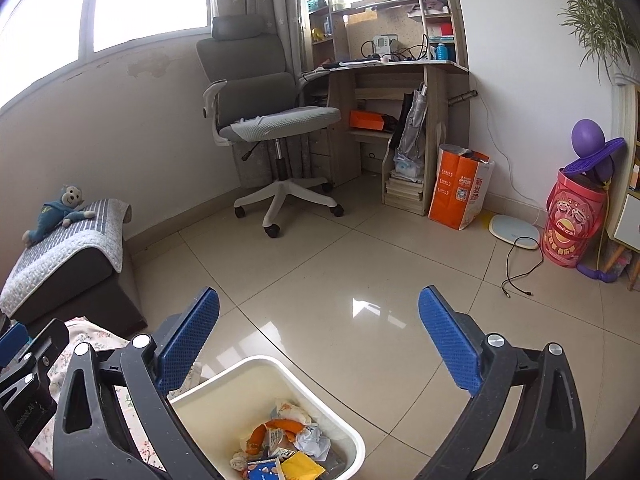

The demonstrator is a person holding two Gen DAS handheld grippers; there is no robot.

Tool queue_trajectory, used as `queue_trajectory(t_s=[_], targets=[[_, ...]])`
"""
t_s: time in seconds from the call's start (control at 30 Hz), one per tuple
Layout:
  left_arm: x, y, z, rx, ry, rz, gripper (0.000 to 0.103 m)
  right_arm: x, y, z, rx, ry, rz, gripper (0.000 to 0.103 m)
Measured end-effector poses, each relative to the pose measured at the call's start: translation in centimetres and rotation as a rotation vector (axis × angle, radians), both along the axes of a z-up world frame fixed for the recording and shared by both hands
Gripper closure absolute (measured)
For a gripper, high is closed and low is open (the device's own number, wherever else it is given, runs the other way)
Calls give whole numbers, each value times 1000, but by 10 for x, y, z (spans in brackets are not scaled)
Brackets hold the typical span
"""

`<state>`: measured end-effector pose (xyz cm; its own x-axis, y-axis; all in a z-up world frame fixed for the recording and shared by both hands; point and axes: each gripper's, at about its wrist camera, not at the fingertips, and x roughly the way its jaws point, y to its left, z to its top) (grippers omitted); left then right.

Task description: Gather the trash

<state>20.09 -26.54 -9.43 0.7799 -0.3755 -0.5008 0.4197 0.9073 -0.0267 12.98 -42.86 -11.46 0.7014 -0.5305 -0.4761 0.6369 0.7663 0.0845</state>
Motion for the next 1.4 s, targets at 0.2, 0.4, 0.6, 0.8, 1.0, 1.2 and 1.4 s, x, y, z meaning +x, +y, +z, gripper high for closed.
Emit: queue_trajectory(t_s=[0.2,0.4,0.6,0.8,1.0,1.2,1.4], targets=[[-14,36,28,-17,-133,104,7,-6,22,23,15,-57,8,7],[-37,86,65,-31,-312,226,7,-13,67,56,9,-163,90,7],[-40,140,87,-12,-299,282,7,-16,125,82,-20,-225,248,7],[-48,196,102,-14,-333,373,7,-4,171,94,-5,-232,370,7],[-43,236,99,-1,-288,390,7,13,207,94,-1,-198,441,7],[-36,272,88,-27,-241,491,7,27,241,88,-23,-169,489,7],[-28,301,81,-57,-185,570,7,42,262,82,-28,-126,514,7]])
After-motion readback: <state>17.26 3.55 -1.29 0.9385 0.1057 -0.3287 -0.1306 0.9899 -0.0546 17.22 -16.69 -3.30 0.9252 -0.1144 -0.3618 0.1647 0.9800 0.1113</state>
